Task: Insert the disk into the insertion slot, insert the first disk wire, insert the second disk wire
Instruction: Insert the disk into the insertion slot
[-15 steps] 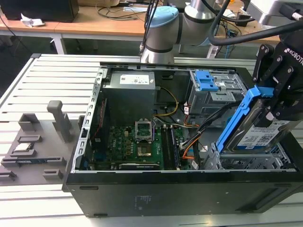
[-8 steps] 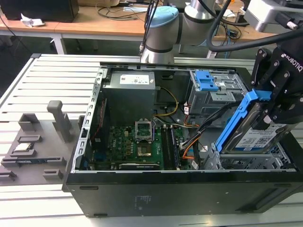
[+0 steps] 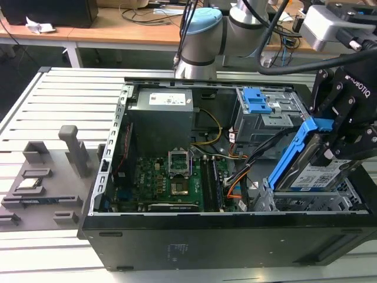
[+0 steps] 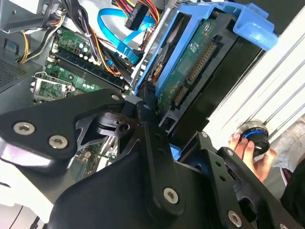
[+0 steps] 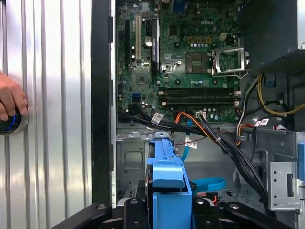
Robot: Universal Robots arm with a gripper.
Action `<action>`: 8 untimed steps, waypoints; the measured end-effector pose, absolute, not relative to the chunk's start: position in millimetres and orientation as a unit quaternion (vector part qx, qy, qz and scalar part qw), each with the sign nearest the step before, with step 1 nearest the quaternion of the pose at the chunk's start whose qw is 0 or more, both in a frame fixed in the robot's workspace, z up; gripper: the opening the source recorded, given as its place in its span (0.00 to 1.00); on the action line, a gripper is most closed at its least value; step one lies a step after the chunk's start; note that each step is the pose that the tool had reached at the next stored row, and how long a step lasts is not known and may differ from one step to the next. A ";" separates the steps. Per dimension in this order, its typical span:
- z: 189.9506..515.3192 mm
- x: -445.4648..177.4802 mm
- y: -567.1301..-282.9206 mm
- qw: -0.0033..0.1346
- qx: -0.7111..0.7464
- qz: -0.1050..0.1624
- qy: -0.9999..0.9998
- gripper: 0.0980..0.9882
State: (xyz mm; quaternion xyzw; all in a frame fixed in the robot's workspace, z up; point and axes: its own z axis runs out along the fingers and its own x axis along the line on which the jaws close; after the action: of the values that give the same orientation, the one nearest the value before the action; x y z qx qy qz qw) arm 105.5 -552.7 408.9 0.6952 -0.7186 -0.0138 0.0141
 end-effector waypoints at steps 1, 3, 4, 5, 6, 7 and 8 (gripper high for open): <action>407.3 105.5 -552.7 0.014 0.695 -0.014 -0.719 0.30; 403.9 105.5 -552.7 0.014 0.695 -0.014 -0.719 0.30; 402.6 105.5 -552.7 0.014 0.695 -0.014 -0.719 0.30; 400.5 105.5 -552.7 0.014 0.695 -0.014 -0.719 0.30; 399.4 105.5 -552.7 0.014 0.695 -0.014 -0.719 0.30; 397.8 105.5 -552.7 0.014 0.695 -0.014 -0.719 0.30; 395.6 105.5 -552.7 0.014 0.695 -0.014 -0.719 0.30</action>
State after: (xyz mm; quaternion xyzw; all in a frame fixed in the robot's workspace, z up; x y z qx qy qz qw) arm 105.5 -552.7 395.6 0.6952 -0.7185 -0.0137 0.0141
